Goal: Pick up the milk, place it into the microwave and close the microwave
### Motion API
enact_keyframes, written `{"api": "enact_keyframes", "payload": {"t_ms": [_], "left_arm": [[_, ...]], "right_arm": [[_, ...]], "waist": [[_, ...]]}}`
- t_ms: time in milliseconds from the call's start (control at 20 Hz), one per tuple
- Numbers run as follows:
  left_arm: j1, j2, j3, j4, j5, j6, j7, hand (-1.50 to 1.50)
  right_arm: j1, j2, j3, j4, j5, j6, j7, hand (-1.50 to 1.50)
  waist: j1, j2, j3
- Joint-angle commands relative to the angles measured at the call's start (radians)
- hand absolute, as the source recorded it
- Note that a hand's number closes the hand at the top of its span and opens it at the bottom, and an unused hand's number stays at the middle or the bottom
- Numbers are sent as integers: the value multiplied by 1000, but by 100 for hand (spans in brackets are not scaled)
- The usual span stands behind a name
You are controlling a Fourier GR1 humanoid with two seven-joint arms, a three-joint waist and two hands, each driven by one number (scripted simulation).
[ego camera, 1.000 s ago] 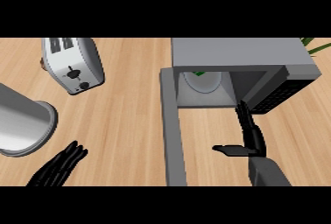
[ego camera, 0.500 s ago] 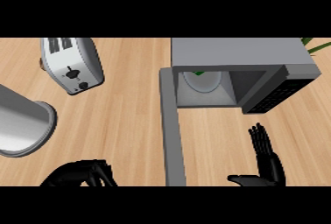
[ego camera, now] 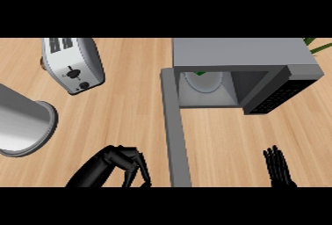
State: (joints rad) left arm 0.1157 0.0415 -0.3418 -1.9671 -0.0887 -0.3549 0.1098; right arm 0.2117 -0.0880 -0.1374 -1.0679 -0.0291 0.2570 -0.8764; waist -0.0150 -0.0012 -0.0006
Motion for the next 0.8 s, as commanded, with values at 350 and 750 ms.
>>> {"api": "enact_keyframes", "payload": {"t_ms": [350, 750], "left_arm": [[-248, -41, -283, 306, -108, 164, -19, 150], [-469, -41, -521, 625, 3, 436, -54, 150]], "right_arm": [[164, -35, 24, -236, -62, 73, 23, -150], [183, -100, 47, -410, -161, 173, 90, -150]], "waist": [[0, 1, 0], [-38, 7, -1]]}}
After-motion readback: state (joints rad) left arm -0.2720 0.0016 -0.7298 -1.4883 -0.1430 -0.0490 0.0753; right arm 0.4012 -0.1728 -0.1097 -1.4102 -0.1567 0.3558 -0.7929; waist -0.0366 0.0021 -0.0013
